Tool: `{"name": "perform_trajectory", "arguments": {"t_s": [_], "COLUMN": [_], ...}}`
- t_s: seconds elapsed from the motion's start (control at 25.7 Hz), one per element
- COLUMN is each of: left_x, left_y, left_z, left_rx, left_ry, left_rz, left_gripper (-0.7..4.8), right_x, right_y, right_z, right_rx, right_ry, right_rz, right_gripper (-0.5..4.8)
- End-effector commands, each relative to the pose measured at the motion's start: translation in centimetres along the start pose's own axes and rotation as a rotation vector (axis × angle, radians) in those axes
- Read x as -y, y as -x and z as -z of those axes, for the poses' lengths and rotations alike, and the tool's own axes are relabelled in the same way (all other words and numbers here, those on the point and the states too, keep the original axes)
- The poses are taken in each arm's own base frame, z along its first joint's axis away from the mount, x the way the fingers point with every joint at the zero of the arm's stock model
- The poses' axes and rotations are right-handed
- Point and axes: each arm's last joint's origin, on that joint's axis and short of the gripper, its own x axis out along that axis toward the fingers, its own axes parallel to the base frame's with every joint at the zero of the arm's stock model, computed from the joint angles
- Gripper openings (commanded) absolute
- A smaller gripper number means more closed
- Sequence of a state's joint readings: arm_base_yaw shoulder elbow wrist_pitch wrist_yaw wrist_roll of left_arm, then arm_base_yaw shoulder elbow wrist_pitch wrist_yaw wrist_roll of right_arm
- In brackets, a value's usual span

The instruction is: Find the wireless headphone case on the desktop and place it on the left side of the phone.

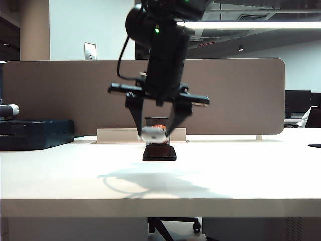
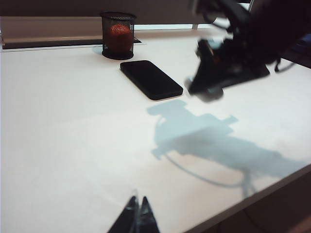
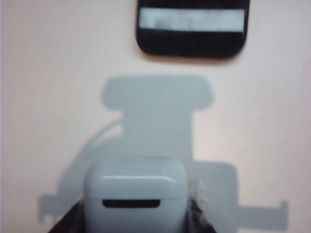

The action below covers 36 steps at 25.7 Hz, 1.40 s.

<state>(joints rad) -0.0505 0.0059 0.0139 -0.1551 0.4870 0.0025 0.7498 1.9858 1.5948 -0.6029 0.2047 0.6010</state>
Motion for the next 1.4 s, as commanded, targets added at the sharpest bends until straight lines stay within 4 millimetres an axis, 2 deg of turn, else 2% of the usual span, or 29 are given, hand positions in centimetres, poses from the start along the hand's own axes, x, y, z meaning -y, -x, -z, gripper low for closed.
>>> {"name": "perform_trajectory", "arguments": {"t_s": [0.04,0.19,0.47,0.86,1.17,1.4], "left_x": [0.0,0.0,0.0,0.0,0.0,0.0], "left_y": [0.0,0.0,0.0,0.0,0.0,0.0], "left_z": [-0.1,-0.1,-0.1,-0.1,-0.1,-0.1], "left_rx": [0.0,0.0,0.0,0.0,0.0,0.0], "left_ry": [0.003,0.003,0.003,0.003,0.003,0.003], "left_rz": [0.006,0.006,0.006,0.006,0.005,0.005], "left_gripper": [-0.06,-0.06,-0.06,-0.06,-0.06,-0.06], "right_x": [-0.8,-1.5,-1.6,-0.5,-2.2,-2.5], "right_y": [1.3,2.4,2.8,1.6,-0.1,-2.0], "right_z": [-1.5,-2.8,-4.1,-5.7,-8.4,-9.6], "right_rx": [0.079,0.119,0.182,0.214,0.236,0.245], "right_ry": [0.015,0.027,0.011,-0.026,0.01,-0.001], "right_rz": [-0.055,-0.105,-0.163,-0.238,-0.273,-0.271], "right_gripper": [2.06,2.06,2.07,2.06,2.06,2.06]}}
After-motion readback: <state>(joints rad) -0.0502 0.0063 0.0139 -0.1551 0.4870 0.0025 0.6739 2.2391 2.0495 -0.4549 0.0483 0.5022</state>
